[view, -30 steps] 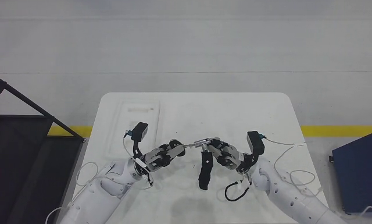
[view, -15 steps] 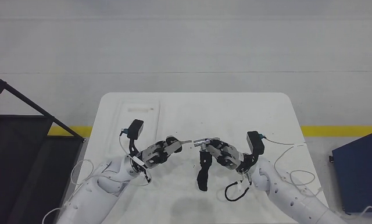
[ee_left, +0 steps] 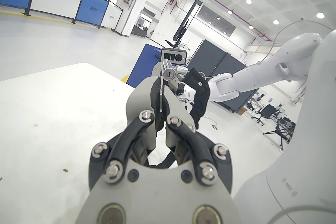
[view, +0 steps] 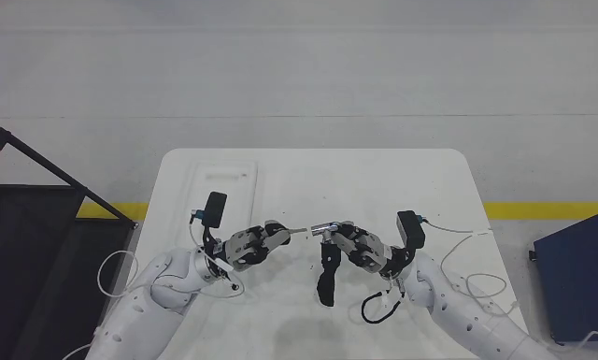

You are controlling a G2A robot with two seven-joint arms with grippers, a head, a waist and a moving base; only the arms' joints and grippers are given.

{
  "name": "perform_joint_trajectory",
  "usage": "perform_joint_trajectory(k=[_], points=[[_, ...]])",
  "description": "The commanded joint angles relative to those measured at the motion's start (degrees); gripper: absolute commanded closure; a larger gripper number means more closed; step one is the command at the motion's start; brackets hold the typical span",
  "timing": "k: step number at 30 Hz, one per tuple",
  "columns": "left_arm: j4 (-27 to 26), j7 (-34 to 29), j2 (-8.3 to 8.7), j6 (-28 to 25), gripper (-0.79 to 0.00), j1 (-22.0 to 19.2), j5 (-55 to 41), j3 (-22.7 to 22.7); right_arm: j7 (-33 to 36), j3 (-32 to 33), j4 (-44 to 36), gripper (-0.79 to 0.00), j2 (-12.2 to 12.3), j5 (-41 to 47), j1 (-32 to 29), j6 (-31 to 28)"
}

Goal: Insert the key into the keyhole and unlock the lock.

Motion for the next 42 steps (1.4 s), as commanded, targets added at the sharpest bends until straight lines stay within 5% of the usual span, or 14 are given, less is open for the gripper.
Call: perform_joint_trajectory(k=[1,42], points=[[-0.48,0.35,0.05,0.00,0.000,0.41,0.63,-0.23,0.00,0.00,0.00,0.000,0.00,0.00,0.00,0.00],[-1.16,-3.24,-0.12,1.77,0.000,-0.59,-3.87,1.27,0.00,0.00,0.00,0.000,0.00,0.00,0.00,0.00]])
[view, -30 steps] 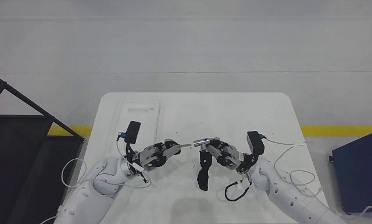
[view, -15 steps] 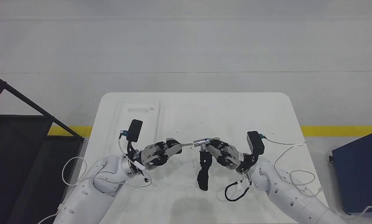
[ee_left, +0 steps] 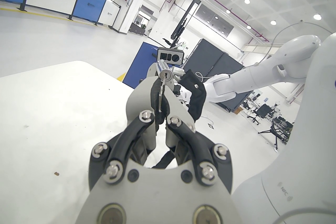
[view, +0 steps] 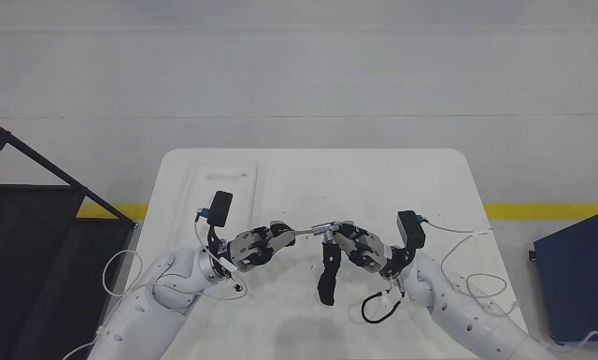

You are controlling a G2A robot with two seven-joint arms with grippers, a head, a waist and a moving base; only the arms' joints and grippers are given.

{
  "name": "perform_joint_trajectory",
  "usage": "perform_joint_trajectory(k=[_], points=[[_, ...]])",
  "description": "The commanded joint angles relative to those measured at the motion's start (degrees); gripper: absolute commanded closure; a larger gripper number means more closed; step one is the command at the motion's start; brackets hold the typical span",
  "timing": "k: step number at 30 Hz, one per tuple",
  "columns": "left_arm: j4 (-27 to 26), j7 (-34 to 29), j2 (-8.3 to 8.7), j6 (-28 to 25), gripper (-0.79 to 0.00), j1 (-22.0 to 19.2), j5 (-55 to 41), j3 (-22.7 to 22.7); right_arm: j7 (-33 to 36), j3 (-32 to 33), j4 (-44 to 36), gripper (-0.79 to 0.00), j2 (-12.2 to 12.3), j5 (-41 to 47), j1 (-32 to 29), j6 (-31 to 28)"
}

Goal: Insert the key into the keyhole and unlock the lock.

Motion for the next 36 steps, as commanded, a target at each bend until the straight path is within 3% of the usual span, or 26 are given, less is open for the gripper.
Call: perform_joint_trajectory(k=[1,36], points=[[-0.14,-0.01,0.01,-0.15,0.000,0.11,0.07,-0.21,0.00,0.00,0.00,0.000,0.00,0.00,0.00,0.00],[0.03,-0.49,-0.41,0.52,0.000,0.20,0.42,-0.53,0.00,0.00,0.00,0.000,0.00,0.00,0.00,0.00]])
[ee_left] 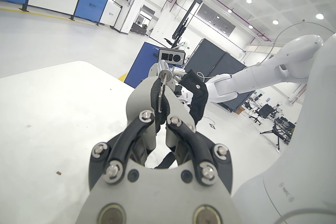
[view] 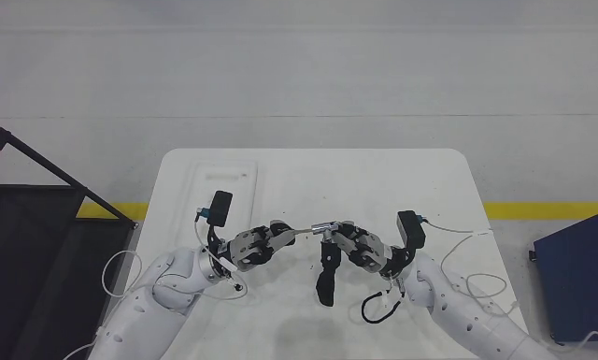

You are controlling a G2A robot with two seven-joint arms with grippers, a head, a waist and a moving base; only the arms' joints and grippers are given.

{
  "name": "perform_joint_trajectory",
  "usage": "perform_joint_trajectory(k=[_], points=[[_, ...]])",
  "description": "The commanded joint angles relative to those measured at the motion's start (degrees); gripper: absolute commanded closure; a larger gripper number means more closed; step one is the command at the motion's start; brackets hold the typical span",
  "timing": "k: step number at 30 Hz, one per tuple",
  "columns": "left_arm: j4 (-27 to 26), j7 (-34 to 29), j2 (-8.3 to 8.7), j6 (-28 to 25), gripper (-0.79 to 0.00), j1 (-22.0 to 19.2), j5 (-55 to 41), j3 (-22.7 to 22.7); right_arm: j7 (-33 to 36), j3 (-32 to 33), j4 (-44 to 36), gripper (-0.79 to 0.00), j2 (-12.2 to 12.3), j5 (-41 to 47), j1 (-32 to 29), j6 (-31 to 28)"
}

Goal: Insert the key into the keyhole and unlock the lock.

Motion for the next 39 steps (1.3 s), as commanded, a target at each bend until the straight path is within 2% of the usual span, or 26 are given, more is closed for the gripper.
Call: perform_joint_trajectory(k=[1,27,39], points=[[0.06,-0.06,-0.03,0.00,0.000,-0.05,-0.03,0.05,0.00,0.00,0.00,0.000,0.00,0.00,0.00,0.00],[1.51,-0.42,-0.45,0.04,0.000,-0.91,-0.05,0.38,0.00,0.00,0.00,0.000,0.00,0.00,0.00,0.00],[3.61,-3.41,-0.40,-1.98,0.000,-2.60,-2.39,1.31,0.00,0.00,0.00,0.000,0.00,0.00,0.00,0.00]])
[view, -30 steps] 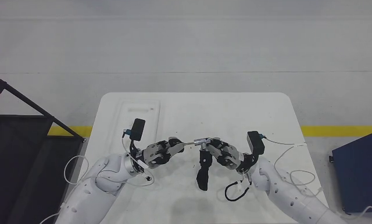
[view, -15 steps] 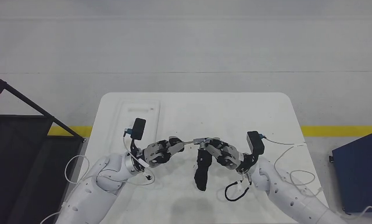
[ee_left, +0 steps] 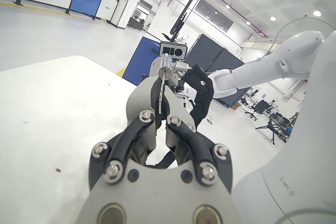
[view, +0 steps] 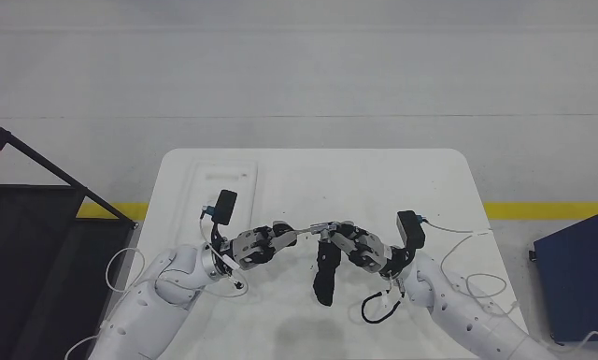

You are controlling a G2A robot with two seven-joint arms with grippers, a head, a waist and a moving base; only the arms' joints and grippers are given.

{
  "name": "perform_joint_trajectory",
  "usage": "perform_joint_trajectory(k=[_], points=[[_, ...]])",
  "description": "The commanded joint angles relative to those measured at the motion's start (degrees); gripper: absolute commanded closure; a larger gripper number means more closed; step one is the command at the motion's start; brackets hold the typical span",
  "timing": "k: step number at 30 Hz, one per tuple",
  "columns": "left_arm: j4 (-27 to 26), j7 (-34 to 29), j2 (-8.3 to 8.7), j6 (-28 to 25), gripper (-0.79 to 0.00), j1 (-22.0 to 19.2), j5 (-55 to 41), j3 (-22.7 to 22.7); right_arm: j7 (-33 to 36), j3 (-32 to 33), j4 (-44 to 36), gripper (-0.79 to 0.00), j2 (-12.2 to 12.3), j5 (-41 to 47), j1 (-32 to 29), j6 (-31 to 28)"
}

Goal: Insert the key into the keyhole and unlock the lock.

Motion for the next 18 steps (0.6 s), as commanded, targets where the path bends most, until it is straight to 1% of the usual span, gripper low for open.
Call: perform_joint_trajectory(k=[1,8,12,18], points=[[0.38,-0.33,0.01,0.01,0.000,-0.29,-0.33,0.06,0.00,0.00,0.00,0.000,0.00,0.00,0.00,0.00],[-0.12,-0.87,0.08,-0.43,0.000,-0.59,-0.24,-0.01,0.00,0.00,0.00,0.000,0.00,0.00,0.00,0.00],[-0.66,-2.46,0.23,-0.43,0.000,-1.09,-1.25,1.10,0.00,0.00,0.00,0.000,0.00,0.00,0.00,0.00],[1.79,-5.29,0.50,-0.43,0.000,-3.61,-5.28,2.61,0.00,0.00,0.00,0.000,0.00,0.00,0.00,0.00]])
